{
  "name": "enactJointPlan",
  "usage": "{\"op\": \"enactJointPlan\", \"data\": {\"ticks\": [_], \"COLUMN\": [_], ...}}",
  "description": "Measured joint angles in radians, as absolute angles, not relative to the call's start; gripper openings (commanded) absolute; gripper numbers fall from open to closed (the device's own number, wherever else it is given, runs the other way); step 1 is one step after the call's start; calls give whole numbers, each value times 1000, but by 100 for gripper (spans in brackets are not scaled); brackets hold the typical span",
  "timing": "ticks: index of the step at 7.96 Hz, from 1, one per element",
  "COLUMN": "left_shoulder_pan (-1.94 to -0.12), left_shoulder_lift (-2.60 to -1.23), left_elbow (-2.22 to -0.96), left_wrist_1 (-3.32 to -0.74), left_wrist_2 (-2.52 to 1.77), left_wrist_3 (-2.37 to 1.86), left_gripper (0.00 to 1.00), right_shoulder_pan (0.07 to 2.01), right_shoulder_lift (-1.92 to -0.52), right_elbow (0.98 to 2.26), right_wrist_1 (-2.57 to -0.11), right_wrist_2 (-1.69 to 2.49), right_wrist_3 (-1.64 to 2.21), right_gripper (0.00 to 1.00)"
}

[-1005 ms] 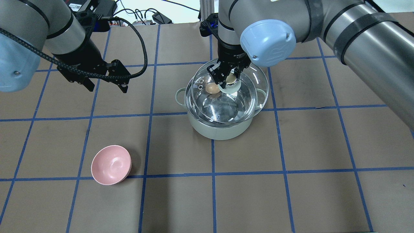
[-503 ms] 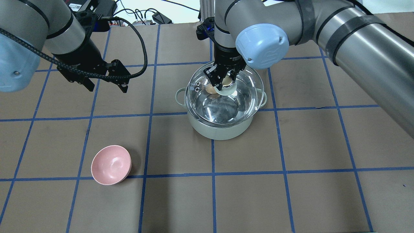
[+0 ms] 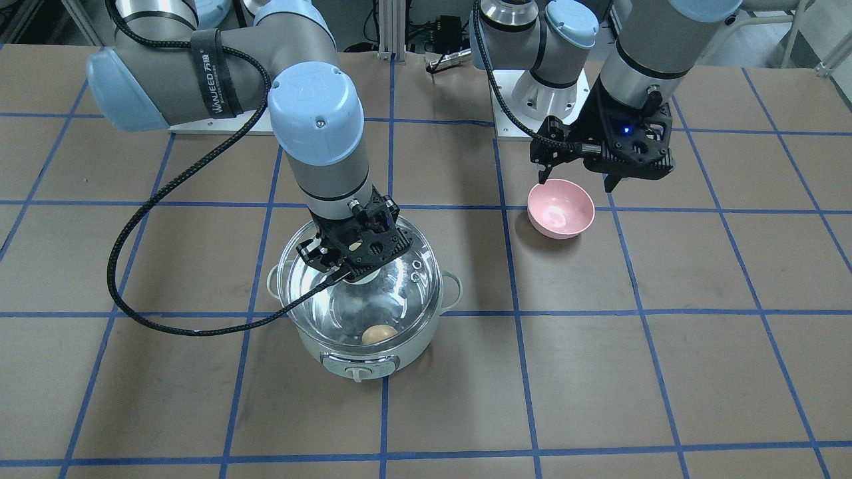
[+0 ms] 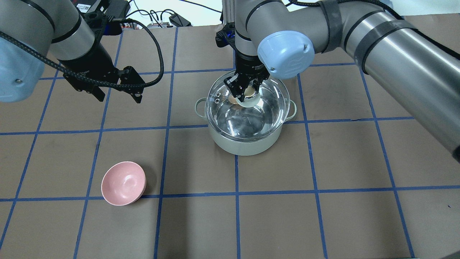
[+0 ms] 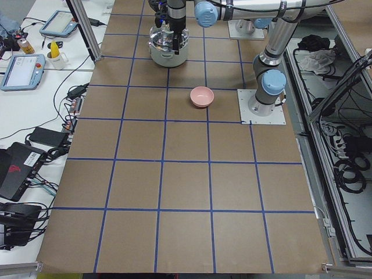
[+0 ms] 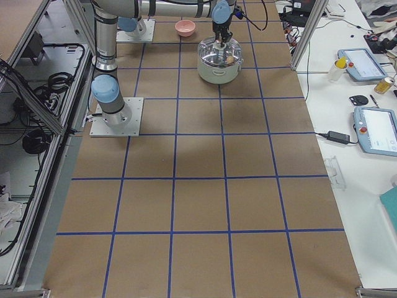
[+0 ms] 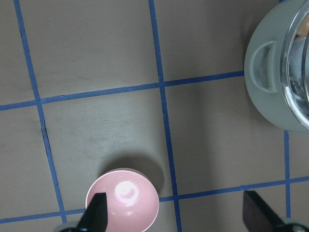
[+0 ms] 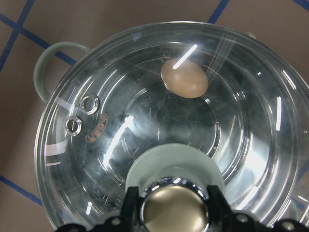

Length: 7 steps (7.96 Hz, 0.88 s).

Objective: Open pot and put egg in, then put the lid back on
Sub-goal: 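Adjust the lid seating on the pot with the right gripper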

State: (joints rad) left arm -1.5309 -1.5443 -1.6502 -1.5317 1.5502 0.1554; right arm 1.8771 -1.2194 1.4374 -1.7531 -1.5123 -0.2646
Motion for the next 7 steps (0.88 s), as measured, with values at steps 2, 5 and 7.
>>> {"op": "enactJointPlan", "data": {"ticks": [2,5,7], "left_shoulder_pan": [-1531,-1530,-1531], "left_shoulder_lift": [-1544,-1545,-1545], "left_elbow": [-1650,-1650,-1649], "left_wrist_1": [-1531,-1530,-1529], "left_wrist_2": [1551,1550,1550], "left_wrist_3": [156,159,159], "left_gripper": [100,100,100], "right_shoulder_pan": [1877,1878,1878], "right_shoulder_lift": [-1212,-1202,-1198], "right_elbow": [1438,1439,1440], "right_wrist_1": [-1758,-1761,-1767], "right_wrist_2": [-1512,-1513,-1512], "right_wrist_3": [-266,-268,-269], "right_gripper": [0,0,0]}}
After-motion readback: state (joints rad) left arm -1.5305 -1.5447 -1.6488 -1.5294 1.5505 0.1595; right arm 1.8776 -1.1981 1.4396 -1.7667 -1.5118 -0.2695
